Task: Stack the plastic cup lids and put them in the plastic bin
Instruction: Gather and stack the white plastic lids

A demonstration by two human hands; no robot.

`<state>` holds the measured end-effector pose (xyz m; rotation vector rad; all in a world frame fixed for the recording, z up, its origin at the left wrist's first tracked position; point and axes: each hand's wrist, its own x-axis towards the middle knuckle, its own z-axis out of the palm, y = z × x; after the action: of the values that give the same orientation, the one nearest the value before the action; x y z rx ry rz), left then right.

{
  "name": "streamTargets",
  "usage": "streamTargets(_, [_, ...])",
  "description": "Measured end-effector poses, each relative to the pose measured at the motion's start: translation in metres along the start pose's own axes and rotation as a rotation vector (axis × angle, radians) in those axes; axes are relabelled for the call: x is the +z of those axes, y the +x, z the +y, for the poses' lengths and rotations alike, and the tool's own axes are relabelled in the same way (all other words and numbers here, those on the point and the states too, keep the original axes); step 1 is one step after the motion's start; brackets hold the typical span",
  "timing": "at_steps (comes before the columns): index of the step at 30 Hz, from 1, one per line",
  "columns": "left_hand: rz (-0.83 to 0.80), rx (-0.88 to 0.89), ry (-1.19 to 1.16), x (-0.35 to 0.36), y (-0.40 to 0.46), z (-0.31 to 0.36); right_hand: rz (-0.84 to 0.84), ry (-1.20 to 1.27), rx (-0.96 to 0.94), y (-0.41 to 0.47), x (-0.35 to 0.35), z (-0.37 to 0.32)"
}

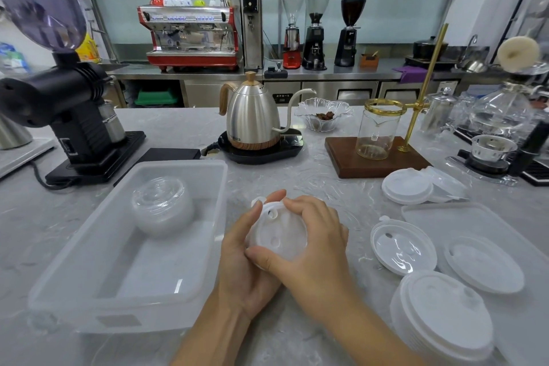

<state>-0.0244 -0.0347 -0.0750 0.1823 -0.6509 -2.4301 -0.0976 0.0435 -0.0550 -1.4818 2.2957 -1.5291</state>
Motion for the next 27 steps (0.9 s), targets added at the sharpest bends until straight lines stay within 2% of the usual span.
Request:
streamTargets(7, [0.059,-0.033,0.002,-0.004,0.006,0.002,-0.090,0.044,-0.008,0.002,0.000,0.001])
streamTargets(11, [0.087,-0.032,0.037,-0.006,0.009,0.001,-0.047,0.060,0.009,0.007,-0.011,0.000])
streamTargets(13, [0.113,-0.038,0.074,-0.005,0.008,0.001,0.043,-0.055,-0.010,0.013,-0.025,0.003])
streamTargets(16, [0.126,-0.037,0.098,-0.003,0.006,0.001,0.115,-0.383,0.018,0.022,-0.051,0.013])
streamTargets(18, [0.127,-0.043,0.094,-0.002,0.005,0.000,0.055,-0.557,0.130,0.025,-0.062,0.017])
streamTargets(21, [0.134,-0.047,0.088,-0.003,0.006,0.000,-0.160,-0.713,0.269,0.024,-0.061,0.021])
streamTargets(24, [0.138,-0.046,0.096,-0.004,0.007,0.000,-0.309,-0.722,0.312,0.023,-0.056,0.025])
streamTargets(27, [0.134,-0.041,0.098,-0.004,0.006,0.000,-0.357,-0.694,0.301,0.021,-0.053,0.027])
